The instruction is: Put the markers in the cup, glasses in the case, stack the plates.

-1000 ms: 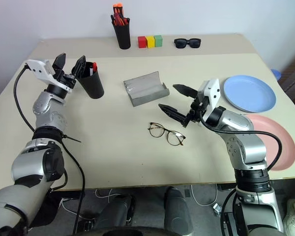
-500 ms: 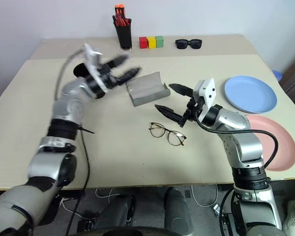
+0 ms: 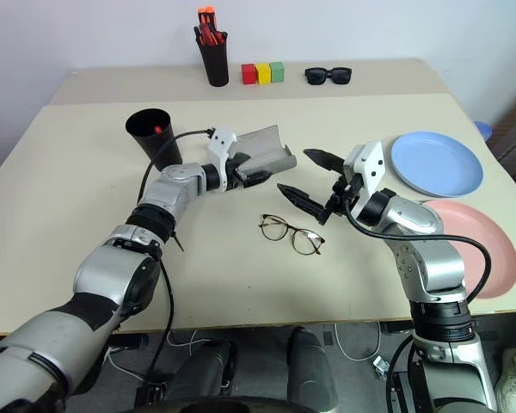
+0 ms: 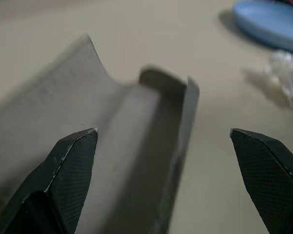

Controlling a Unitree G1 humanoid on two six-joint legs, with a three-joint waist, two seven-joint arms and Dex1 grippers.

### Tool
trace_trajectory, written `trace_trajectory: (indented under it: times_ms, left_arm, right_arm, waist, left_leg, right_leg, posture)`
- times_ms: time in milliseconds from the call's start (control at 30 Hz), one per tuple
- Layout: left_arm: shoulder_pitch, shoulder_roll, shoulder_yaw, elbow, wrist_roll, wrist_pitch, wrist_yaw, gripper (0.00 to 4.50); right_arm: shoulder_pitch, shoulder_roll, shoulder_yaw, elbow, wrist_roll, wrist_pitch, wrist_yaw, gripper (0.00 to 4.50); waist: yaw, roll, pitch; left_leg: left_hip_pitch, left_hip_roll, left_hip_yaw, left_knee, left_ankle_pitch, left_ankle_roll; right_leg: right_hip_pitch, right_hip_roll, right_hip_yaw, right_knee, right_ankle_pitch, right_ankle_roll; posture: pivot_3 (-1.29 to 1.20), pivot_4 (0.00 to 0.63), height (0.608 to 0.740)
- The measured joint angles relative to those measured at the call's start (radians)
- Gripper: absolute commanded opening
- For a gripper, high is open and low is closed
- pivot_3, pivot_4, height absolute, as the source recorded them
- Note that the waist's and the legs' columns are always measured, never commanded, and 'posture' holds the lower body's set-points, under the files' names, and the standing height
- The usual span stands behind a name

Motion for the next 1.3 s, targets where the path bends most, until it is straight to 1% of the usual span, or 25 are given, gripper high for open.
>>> trace_trajectory:
  times_ms: [33, 133, 167, 200, 367, 400, 533, 667, 733, 800, 867, 967, 1067, 1133, 1300]
  left_arm:
    - [-0.004, 0.0, -0.008, 0.005, 0.012, 0.005, -0.011, 4.45]
    - [-0.009, -0.002, -0.017, 0.009, 0.034, 0.013, -0.034, 3.62]
    - [-0.009, -0.004, -0.017, 0.01, 0.038, 0.018, -0.039, 3.23]
    - [-0.009, -0.008, -0.017, 0.011, 0.04, 0.022, -0.044, 2.64]
    - [-0.009, -0.012, -0.018, 0.011, 0.055, 0.024, -0.068, 0.17]
    - [-0.009, -0.012, -0.02, 0.011, 0.056, 0.026, -0.077, 0.04]
    - [-0.008, 0.004, -0.024, -0.001, 0.061, 0.027, -0.115, 0.04]
    - [0.022, 0.042, -0.024, -0.069, 0.055, 0.028, -0.203, 0.04]
    - [0.05, 0.081, -0.026, -0.12, 0.047, 0.029, -0.296, 0.04]
    - [0.083, 0.136, -0.032, -0.184, 0.03, 0.031, -0.426, 0.04]
    - [0.094, 0.193, -0.054, -0.214, 0.03, 0.021, -0.522, 0.04]
    - [0.102, 0.261, -0.068, -0.22, 0.033, -0.046, -0.634, 0.04]
    - [0.102, 0.306, -0.075, -0.203, 0.033, -0.124, -0.729, 0.04]
    - [0.101, 0.315, -0.075, -0.183, 0.033, -0.161, -0.782, 0.04]
    - [0.1, 0.328, -0.111, -0.094, 0.071, -0.331, -0.836, 0.04]
  right_arm:
    - [0.002, 0.0, 0.0, -0.004, -0.001, -0.001, -0.002, 4.5]
    - [0.005, 0.0, 0.0, -0.005, -0.002, -0.004, -0.002, 4.5]
    - [0.006, 0.0, 0.0, -0.005, -0.002, -0.004, -0.002, 4.5]
    - [0.006, 0.0, 0.0, -0.005, -0.003, -0.006, -0.003, 4.5]
    - [0.006, 0.0, 0.0, -0.005, -0.004, -0.015, -0.004, 4.5]
    - [0.006, 0.0, 0.0, -0.005, -0.004, -0.02, -0.004, 4.5]
    - [0.006, 0.0, 0.001, -0.004, -0.012, -0.024, -0.004, 4.5]
    - [0.005, 0.001, 0.002, -0.001, -0.022, -0.034, -0.004, 4.5]
    - [0.003, 0.001, 0.002, 0.0, -0.024, -0.037, -0.004, 4.5]
    - [0.001, 0.002, 0.003, 0.001, -0.024, -0.039, -0.003, 4.5]
    - [0.0, 0.002, 0.004, 0.002, -0.024, -0.04, -0.001, 4.5]
    - [-0.001, 0.002, 0.004, 0.003, -0.024, -0.04, 0.0, 4.5]
    - [-0.003, 0.002, 0.005, 0.004, -0.024, -0.04, 0.004, 4.5]
    - [-0.003, 0.002, 0.005, 0.007, -0.024, -0.04, 0.005, 4.5]
    - [-0.003, 0.002, 0.006, 0.008, -0.024, -0.04, 0.004, 4.5]
  waist:
    - [0.0, 0.0, 0.0]
    - [0.0, 0.0, 0.0]
    - [0.0, 0.0, 0.0]
    - [0.0, 0.0, 0.0]
    - [0.0, 0.0, 0.0]
    - [0.0, 0.0, 0.0]
    - [-0.001, 0.0, 0.0]
    - [-0.002, 0.0, 0.0]
    - [-0.005, 0.0, 0.0]
    - [-0.006, 0.0, 0.0]
    - [-0.004, 0.0, 0.0]
    - [-0.002, 0.0, 0.0]
    - [0.001, 0.0, 0.0]
    - [0.002, 0.0, 0.0]
    - [-0.001, 0.0, 0.0]
  left_leg:
    - [0.0, 0.0, 0.0, 0.0, 0.0, 0.0]
    - [0.0, 0.0, 0.0, 0.0, 0.0, 0.0]
    - [0.0, 0.0, 0.0, 0.0, 0.0, 0.0]
    - [0.0, 0.0, 0.0, 0.0, 0.0, 0.0]
    - [0.0, 0.0, 0.0, 0.0, 0.0, 0.0]
    - [0.0, 0.0, 0.0, 0.0, 0.0, 0.0]
    - [0.0, 0.0, 0.0, 0.0, 0.0, 0.0]
    - [0.0, 0.0, 0.0, 0.0, 0.0, 0.0]
    - [0.0, 0.0, 0.0, 0.0, 0.0, 0.0]
    - [0.0, 0.0, 0.0, 0.0, 0.0, 0.0]
    - [0.0, 0.0, 0.0, 0.0, 0.0, 0.0]
    - [0.0, 0.0, 0.0, 0.0, 0.0, 0.0]
    - [0.0, 0.0, 0.0, 0.0, 0.0, 0.0]
    - [0.0, 0.0, 0.0, 0.0, 0.0, 0.0]
    - [0.0, 0.0, 0.0, 0.0, 0.0, 0.0]
  right_leg:
    - [0.0, 0.0, 0.0, 0.0, 0.0, 0.0]
    - [0.0, 0.0, 0.0, 0.0, 0.0, 0.0]
    - [0.0, 0.0, 0.0, 0.0, 0.0, 0.0]
    - [0.0, 0.0, 0.0, 0.0, 0.0, 0.0]
    - [0.0, 0.0, 0.0, 0.0, 0.0, 0.0]
    - [0.0, 0.0, 0.0, 0.0, 0.0, 0.0]
    - [0.0, 0.0, 0.0, 0.0, 0.0, 0.0]
    - [0.0, 0.0, 0.0, 0.0, 0.0, 0.0]
    - [0.0, 0.0, 0.0, 0.0, 0.0, 0.0]
    - [-0.001, 0.0, 0.0, 0.001, 0.0, 0.0]
    - [-0.001, 0.0, 0.0, 0.001, 0.0, 0.0]
    - [-0.001, 0.0, 0.0, 0.001, 0.0, 0.0]
    - [-0.001, 0.0, 0.0, 0.001, 0.0, 0.0]
    - [-0.001, 0.0, 0.0, 0.001, 0.0, 0.0]
    - [-0.001, 0.0, 0.0, 0.001, 0.0, 0.0]
  posture:
    - [0.0, 0.15, 0.74]
    - [0.0, 0.15, 0.74]
    - [0.0, 0.15, 0.74]
    - [0.0, 0.15, 0.74]
    - [0.0, 0.15, 0.74]
    - [0.0, 0.15, 0.74]
    - [0.0, 0.15, 0.74]
    - [0.0, 0.15, 0.74]
    - [0.0, 0.15, 0.74]
    - [0.0, 0.15, 0.74]
    - [0.0, 0.15, 0.74]
    - [0.0, 0.15, 0.74]
    - [0.0, 0.15, 0.74]
    - [0.0, 0.15, 0.74]
    - [0.0, 0.15, 0.74]
